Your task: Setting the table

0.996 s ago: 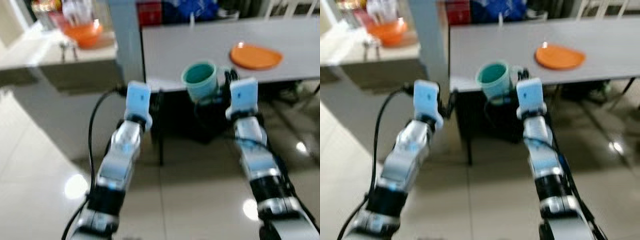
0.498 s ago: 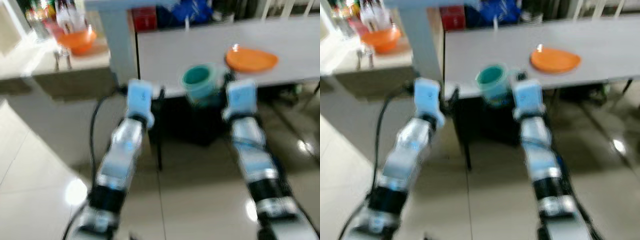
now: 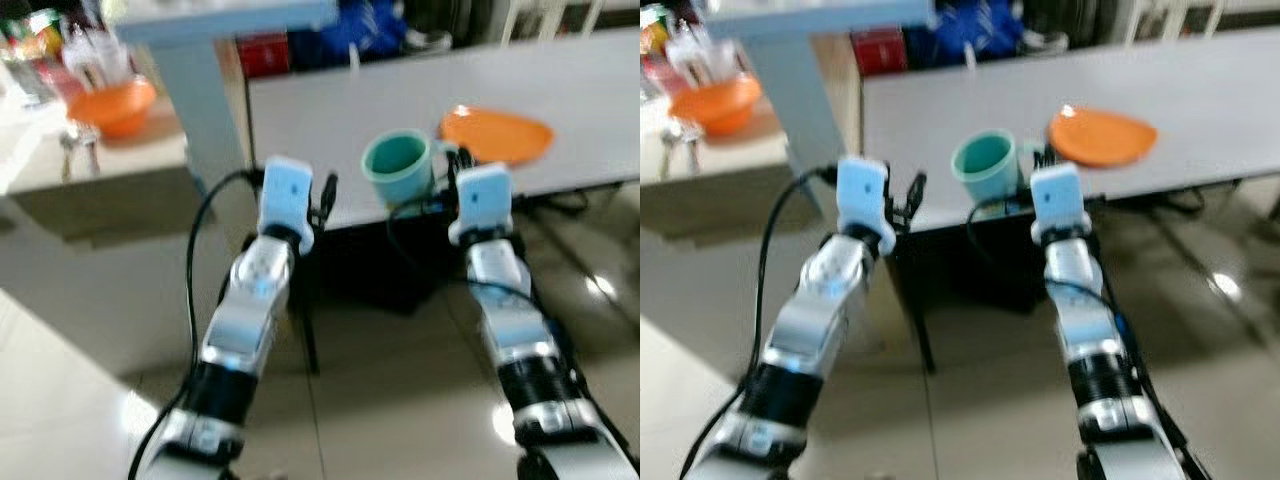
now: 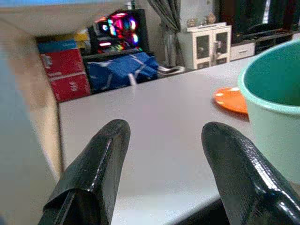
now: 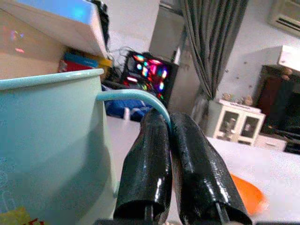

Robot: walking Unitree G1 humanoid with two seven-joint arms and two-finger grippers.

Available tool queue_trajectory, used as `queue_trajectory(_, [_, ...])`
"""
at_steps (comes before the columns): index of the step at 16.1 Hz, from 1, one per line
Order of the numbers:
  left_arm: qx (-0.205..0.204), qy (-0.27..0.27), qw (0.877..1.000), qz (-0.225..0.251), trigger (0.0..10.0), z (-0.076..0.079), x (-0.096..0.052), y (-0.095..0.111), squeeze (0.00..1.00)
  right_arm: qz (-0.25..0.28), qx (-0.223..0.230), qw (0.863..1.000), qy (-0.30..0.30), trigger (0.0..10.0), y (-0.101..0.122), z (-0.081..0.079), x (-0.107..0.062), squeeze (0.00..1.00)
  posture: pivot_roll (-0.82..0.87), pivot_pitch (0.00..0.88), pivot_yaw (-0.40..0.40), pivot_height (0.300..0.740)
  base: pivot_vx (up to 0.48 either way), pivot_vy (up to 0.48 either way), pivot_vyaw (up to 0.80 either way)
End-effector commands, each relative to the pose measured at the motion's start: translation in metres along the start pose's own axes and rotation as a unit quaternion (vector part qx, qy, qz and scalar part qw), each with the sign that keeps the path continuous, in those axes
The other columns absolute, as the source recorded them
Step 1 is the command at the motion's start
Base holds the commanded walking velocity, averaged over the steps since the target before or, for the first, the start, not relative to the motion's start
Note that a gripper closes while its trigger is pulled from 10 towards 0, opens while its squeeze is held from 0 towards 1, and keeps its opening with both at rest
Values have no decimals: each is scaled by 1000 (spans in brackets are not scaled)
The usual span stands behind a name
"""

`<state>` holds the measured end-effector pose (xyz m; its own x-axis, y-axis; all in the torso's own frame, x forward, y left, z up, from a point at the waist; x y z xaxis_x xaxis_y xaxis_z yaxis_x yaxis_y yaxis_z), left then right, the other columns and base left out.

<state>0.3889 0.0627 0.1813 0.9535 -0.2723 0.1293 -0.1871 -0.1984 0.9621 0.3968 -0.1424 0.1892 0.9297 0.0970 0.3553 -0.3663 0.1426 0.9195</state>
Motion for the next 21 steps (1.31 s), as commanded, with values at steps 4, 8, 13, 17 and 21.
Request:
queue_trajectory(4, [8,4,1000,-15,10000,-5,0,-8,0,11,3,1000,13,0,6,-9,1,0,-139,0,102,740,228,0,0])
queue_trajectory(8, [19,8,1000,-19,10000,-7,0,-9,0,9,2,1000,14,0,4,-10,0,0,-142,0,104,740,449,0,0])
queue_trajectory(13, [27,1,1000,-16,10000,-4,0,-8,0,8,3,1000,14,0,3,-10,-1,0,-145,0,110,740,412,-152,0])
queue_trajectory(17, [13,-8,1000,-7,10000,1,0,-5,0,6,2,1000,13,0,2,-10,-2,0,-150,0,114,740,96,-71,0])
queue_trajectory(21, [26,-15,1000,-3,10000,4,0,-3,0,5,1,1000,14,0,1,-10,-3,0,-151,0,116,740,0,-352,0])
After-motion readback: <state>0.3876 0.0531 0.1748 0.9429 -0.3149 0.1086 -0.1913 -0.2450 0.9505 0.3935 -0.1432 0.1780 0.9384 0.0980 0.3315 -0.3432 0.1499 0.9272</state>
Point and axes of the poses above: a point about 5 cm out from each wrist's last joint towards the gripper, its own x axis pointing out of the wrist towards the gripper, its own y axis along the axis of the wrist's last joint, z = x × y, the point moved 6 cm from there along x, pointing out of the wrist towards the gripper, and after that the axes turned 9 degrees about x, right-handed, at the moved point
